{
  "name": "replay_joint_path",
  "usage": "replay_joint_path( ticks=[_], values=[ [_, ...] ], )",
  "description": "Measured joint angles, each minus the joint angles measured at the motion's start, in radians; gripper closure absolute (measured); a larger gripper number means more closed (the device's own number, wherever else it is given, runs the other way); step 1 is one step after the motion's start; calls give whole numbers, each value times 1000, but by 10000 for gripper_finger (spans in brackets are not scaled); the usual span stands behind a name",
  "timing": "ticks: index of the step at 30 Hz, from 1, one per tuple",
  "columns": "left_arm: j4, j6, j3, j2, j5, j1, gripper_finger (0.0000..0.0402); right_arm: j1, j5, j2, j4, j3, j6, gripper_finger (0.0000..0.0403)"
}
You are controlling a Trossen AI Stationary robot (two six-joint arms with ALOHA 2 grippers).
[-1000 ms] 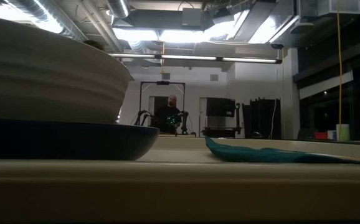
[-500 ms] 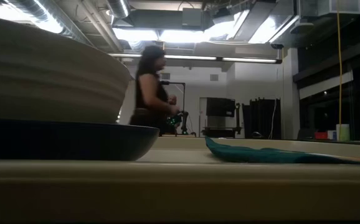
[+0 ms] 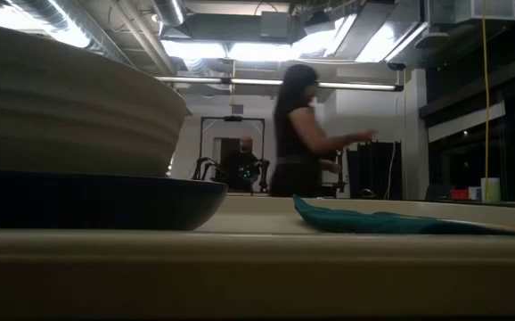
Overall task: Set up tray
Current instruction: Put the orange fork on top of the green napkin to the left of the orange knife
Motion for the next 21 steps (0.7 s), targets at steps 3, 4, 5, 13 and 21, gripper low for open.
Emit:
replay_joint_path(
  ticks=[3, 4, 5, 13, 21],
  values=[
    [-24, -22, 0, -5, 7, 15, 399, 9, 44, -9, -28, 0, -18, 62],
    [-31, -23, 0, -6, 7, 20, 399, 12, 64, -16, -51, 0, -22, 62],
    [-34, -24, 0, -8, 7, 25, 399, 15, 90, -20, -65, 0, -29, 62],
    [0, -31, 0, -28, 20, 59, 399, 14, 285, -55, -263, 0, -73, 62],
    [-70, -42, 38, -28, 27, 60, 399, 12, 508, -77, -457, -1, -134, 62]
  ],
)
